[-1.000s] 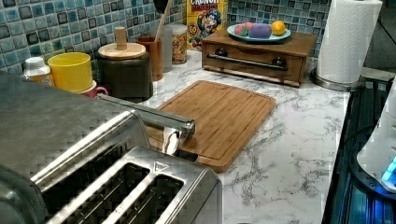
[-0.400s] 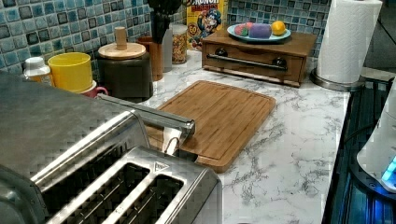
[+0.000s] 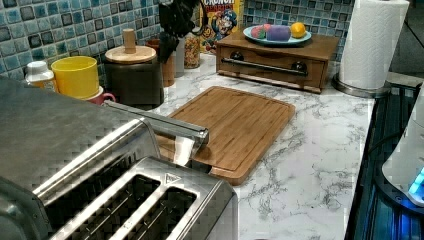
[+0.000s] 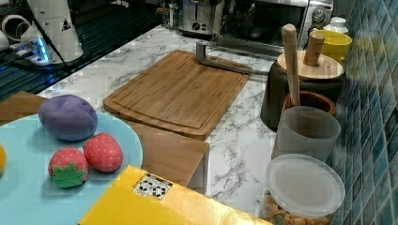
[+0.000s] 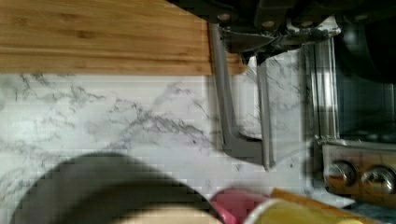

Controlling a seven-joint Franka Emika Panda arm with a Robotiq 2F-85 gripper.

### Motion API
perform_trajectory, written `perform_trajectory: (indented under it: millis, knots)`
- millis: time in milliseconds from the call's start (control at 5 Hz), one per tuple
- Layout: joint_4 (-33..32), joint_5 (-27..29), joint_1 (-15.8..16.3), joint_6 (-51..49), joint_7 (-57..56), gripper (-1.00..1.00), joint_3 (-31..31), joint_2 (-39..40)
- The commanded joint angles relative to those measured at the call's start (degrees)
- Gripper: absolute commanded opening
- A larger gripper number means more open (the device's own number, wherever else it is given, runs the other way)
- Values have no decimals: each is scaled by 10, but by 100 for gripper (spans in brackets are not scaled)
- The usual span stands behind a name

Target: Close the oven.

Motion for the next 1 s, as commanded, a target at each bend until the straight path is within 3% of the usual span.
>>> perform_trajectory:
  millis: [200,400,600,800,1000]
  knots:
    - [-17,110,-10,0,-185,-100,19,41]
    - [-10,172,-13,26,-247,-100,24,76]
    - [9,199,-13,15,-288,-100,21,105]
    - [12,224,-17,33,-312,-100,24,117]
    - [-15,288,-36,23,-376,-100,35,95]
